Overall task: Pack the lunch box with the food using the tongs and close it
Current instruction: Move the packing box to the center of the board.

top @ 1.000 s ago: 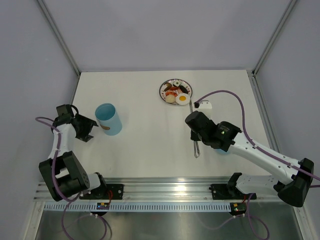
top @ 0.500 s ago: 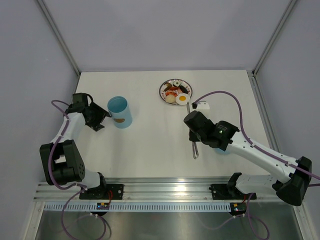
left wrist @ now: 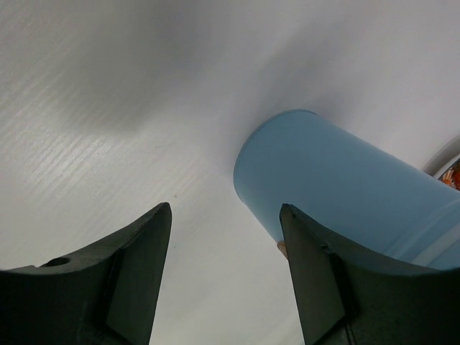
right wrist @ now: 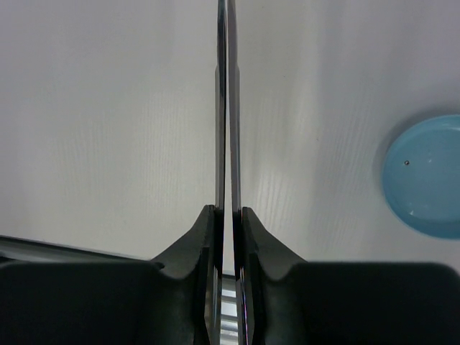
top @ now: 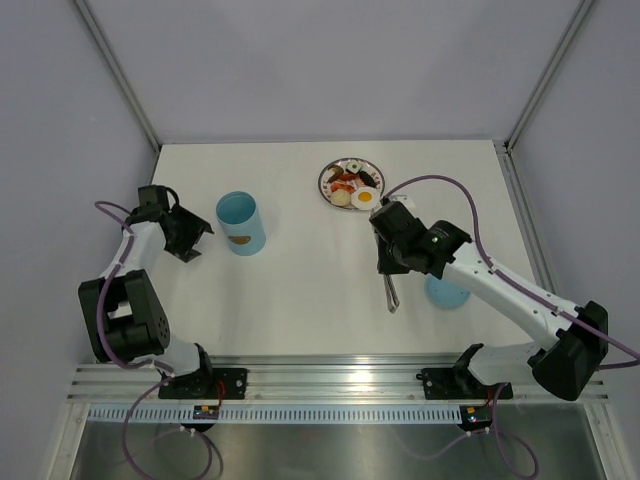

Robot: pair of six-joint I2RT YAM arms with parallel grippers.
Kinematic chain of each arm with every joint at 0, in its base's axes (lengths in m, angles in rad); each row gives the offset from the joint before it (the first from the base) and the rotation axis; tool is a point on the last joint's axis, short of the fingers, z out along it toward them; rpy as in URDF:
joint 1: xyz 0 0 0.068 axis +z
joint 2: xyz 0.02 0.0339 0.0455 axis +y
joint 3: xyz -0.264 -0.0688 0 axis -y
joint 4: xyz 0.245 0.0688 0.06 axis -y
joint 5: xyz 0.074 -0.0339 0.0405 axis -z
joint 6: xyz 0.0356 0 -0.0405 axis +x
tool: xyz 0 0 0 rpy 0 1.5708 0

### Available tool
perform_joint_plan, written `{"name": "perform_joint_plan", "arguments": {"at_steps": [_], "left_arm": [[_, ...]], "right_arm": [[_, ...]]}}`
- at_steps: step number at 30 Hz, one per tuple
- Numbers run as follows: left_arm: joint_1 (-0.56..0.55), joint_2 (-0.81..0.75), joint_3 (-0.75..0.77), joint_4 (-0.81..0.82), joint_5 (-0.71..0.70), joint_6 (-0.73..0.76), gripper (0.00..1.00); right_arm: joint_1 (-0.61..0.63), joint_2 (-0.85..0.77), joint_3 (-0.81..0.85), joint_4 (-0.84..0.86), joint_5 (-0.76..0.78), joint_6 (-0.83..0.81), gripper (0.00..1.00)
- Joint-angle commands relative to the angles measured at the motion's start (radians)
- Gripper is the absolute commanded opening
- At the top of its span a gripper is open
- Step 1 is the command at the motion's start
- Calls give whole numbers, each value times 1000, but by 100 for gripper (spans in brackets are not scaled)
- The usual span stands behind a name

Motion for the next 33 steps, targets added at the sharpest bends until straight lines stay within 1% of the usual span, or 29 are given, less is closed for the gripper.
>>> {"name": "perform_joint_plan", "arguments": {"at_steps": [1,5,8,13,18,26,27,30,33], "left_arm": [[-2,39,45,52,23,-9,66],[-20,94,80,51,48,-4,66],[-62,114,96,57,49,-10,66],[-129,140,99,81,57,-41,66],[-171,185,122,98,60,-52,67],[-232,284,220,88,85,-23,67],[-258,294,241,85,86,-9,67],[-278,323,266,71,92,19,67],[-284,327,284,48,83,40,67]], "right_arm": [[-60,36,94,-32,-104,-67,18],[-123,103,173,-63,-149,-107,20],[-163,160,239,-83,-181,-136,21],[-193,246,346,-103,-217,-160,21],[-209,330,430,-104,-238,-182,22],[-249,444,526,-101,-258,-205,25],[-255,451,538,-98,-259,-205,25],[-285,471,544,-78,-272,-202,25],[-319,471,523,-45,-336,-194,25]]}}
